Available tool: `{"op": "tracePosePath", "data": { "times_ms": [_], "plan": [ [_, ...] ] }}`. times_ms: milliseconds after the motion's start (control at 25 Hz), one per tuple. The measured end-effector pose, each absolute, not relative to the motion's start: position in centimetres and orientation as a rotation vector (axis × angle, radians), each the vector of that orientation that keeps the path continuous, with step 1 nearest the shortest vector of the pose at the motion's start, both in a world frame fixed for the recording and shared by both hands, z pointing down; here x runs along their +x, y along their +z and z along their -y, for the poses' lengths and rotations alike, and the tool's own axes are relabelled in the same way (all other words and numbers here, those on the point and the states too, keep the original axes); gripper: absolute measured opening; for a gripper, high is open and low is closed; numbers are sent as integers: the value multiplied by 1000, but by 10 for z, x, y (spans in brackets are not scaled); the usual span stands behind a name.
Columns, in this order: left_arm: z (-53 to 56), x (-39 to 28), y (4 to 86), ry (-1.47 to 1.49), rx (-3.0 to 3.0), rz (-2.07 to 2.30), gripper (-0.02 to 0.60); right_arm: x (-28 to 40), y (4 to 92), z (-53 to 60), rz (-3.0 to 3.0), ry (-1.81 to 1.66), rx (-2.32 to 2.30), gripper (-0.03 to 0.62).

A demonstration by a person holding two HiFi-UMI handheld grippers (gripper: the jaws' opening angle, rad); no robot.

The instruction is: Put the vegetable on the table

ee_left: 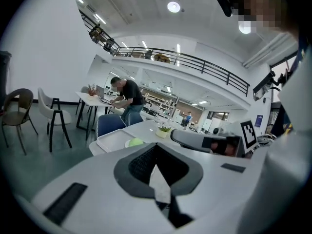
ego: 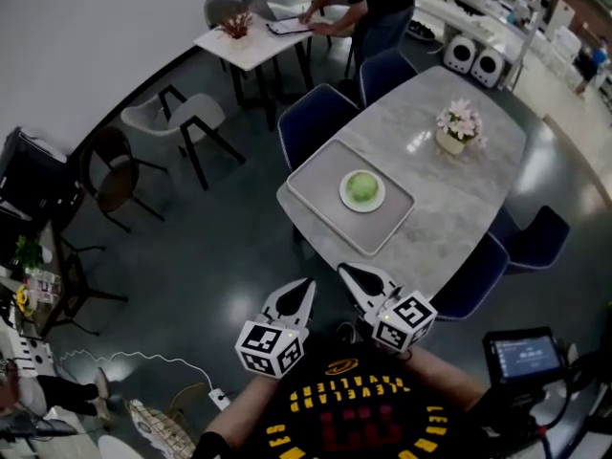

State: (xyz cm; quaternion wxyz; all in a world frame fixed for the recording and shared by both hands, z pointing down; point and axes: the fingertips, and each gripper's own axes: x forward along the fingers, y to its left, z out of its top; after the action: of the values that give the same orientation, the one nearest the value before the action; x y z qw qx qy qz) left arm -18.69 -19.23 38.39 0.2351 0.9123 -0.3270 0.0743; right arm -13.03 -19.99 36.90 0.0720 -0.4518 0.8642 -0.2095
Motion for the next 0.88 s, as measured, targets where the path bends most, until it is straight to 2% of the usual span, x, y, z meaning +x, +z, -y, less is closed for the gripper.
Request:
{"op": "tracePosePath", "data": {
  "times_ms": [480,880],
  "plan": [
    [303,-95,408,333,2545,482,0,-23,394,289,-2273,-754,-1694,-5],
    [396,-47,428,534,2528,195,0,30,418,348,-1922,-913,-1913,-5]
  ]
}}
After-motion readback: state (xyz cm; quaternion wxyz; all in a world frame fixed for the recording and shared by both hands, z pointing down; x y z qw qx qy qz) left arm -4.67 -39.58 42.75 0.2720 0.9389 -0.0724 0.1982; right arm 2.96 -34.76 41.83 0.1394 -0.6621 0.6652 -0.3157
